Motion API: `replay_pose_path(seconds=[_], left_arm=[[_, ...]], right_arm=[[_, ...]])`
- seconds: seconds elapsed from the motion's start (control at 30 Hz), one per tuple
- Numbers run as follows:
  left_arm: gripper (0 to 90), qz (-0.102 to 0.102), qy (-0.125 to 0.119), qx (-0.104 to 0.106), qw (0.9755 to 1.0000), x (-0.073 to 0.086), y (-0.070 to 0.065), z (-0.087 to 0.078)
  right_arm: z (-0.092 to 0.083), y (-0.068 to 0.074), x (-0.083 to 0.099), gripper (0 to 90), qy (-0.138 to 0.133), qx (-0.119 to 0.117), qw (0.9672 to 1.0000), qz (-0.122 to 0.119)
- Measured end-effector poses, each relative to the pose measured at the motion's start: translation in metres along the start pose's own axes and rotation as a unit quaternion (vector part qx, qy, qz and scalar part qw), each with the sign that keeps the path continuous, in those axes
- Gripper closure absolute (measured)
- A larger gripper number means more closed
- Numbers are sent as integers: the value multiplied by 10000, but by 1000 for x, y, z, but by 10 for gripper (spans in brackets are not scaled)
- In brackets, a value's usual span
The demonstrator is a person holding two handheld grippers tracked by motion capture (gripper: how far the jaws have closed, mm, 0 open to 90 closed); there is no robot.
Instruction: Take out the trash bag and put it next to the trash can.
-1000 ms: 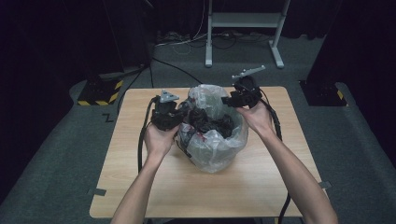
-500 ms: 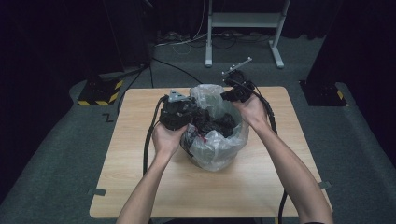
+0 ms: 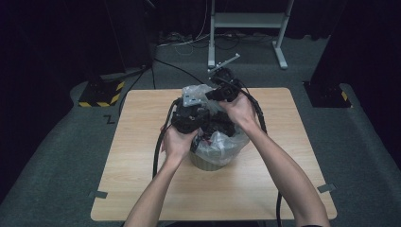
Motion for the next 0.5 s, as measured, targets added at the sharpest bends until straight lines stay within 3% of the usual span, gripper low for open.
replay_pose_path(seconds=[0.13, 0.23, 0.4, 0.43, 0.5], left_arm=[[813, 28, -87, 121, 9999, 0, -2, 1], [785, 22, -125, 124, 9998, 1, -3, 2], [610, -153, -238, 129, 9995, 3, 0, 2], [524, -172, -238, 91, 9995, 3, 0, 2], [469, -229, -326, -89, 9992, 2, 0, 1]], right_arm=[[4, 13, -7, 900, -17, -99, 9999, -92], [7, 20, -11, 900, -27, -230, 9997, -21], [13, 24, -13, 900, -70, -397, 9991, 105], [13, 24, -14, 900, -82, -439, 9989, 139], [13, 26, -14, 900, -87, -447, 9988, 159]])
Point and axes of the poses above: each handheld gripper's, and its own axes: z roughly forward along the jaws, x roughly out of its underside, y roughly to its left, the point moved 3 cm from there along z, roughly forward along the jaws, and after that the axes turned 2 degrees about z, right-handed, at the moved point
